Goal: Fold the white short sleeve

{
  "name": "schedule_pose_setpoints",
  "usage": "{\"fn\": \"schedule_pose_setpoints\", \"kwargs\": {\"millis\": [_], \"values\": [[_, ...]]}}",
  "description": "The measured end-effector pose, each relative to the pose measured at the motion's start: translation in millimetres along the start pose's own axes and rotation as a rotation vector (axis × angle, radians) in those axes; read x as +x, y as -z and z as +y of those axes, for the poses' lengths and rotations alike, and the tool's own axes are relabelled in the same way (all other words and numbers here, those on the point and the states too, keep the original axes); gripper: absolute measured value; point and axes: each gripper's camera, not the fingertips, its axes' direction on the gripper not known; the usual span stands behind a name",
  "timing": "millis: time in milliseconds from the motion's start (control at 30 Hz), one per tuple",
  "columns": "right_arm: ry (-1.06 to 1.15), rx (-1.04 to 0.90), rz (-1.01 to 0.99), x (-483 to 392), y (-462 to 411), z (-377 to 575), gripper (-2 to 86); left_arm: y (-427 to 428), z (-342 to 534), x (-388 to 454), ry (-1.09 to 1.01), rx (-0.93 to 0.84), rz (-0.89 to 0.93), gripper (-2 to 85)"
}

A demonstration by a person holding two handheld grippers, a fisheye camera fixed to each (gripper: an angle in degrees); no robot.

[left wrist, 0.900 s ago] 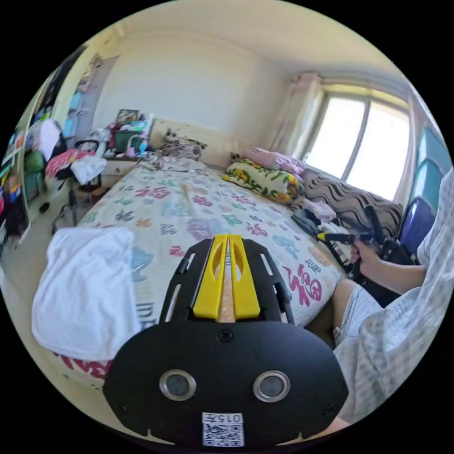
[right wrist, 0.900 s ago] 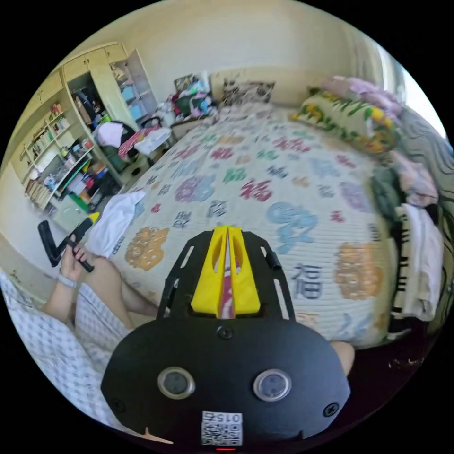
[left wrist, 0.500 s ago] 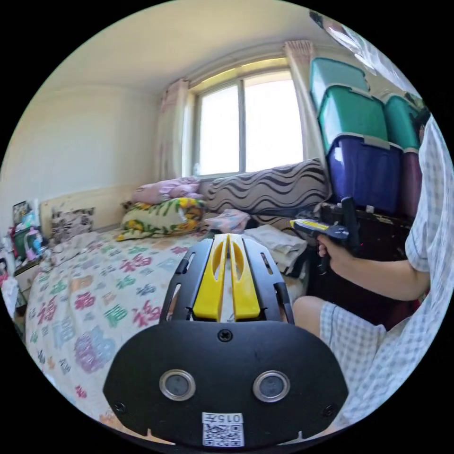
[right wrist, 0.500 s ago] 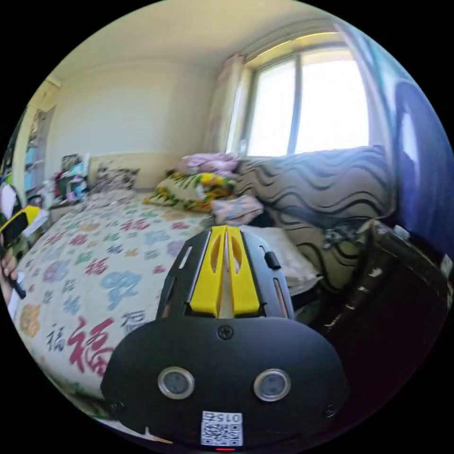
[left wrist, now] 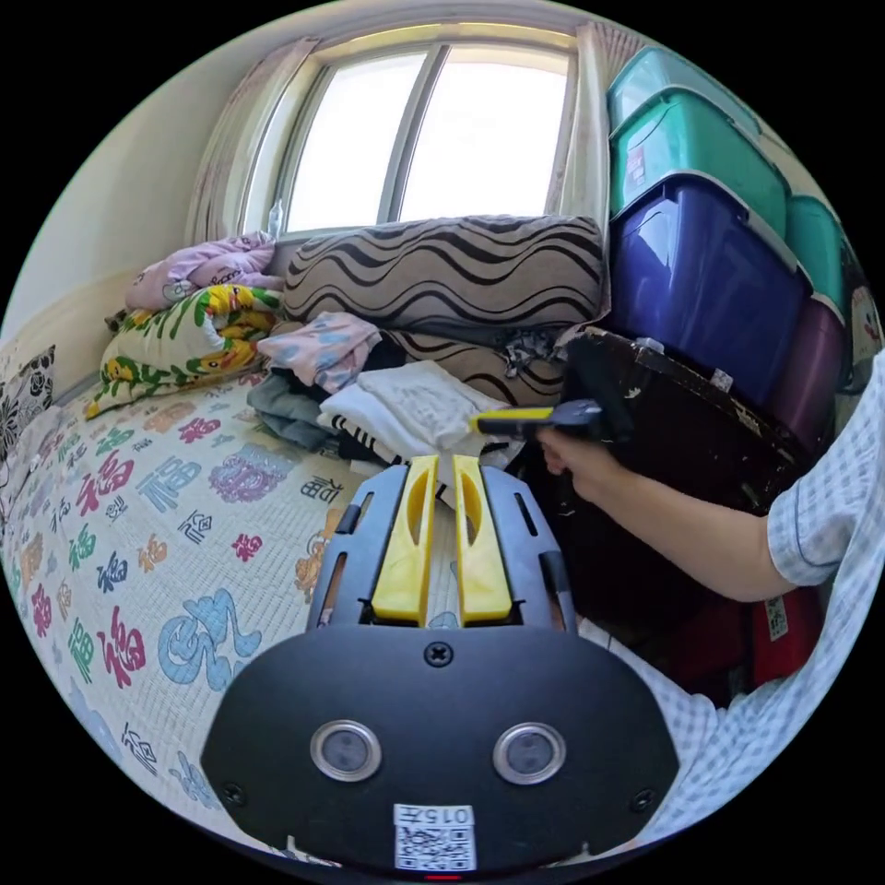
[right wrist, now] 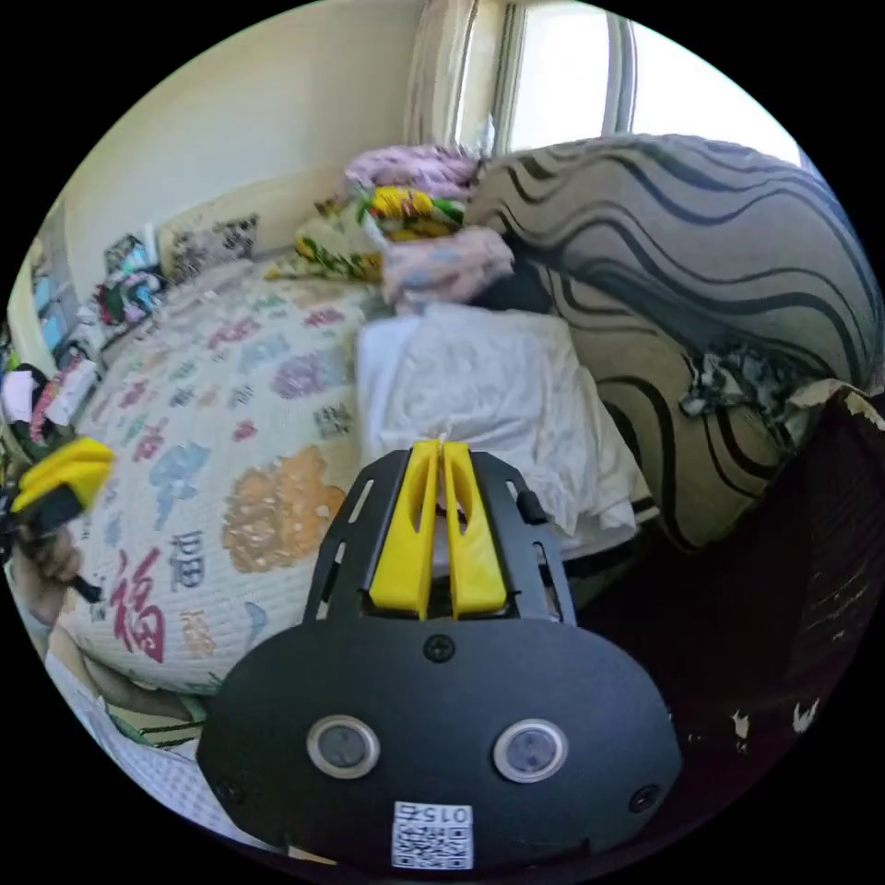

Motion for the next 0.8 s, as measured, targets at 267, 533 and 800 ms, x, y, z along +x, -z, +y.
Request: {"fn": "schedule_pose_setpoints", "kwargs": {"millis": [267, 533, 800], "values": [[0.234, 0.246, -0.358, -75, 181, -31, -1.0, -2, -5, 2, 0.117, 0.068, -0.027, 13.6], [0.382, 0.347, -0.658, -138, 324, -58, -1.0, 51, -9, 26, 0.008, 0.143, -0.109, 2.6], [0.428, 0.280, -0.790, -164, 380, -60, -1.0, 220, 29, 5, -0.001, 0.205, -0.378, 0.3]]}}
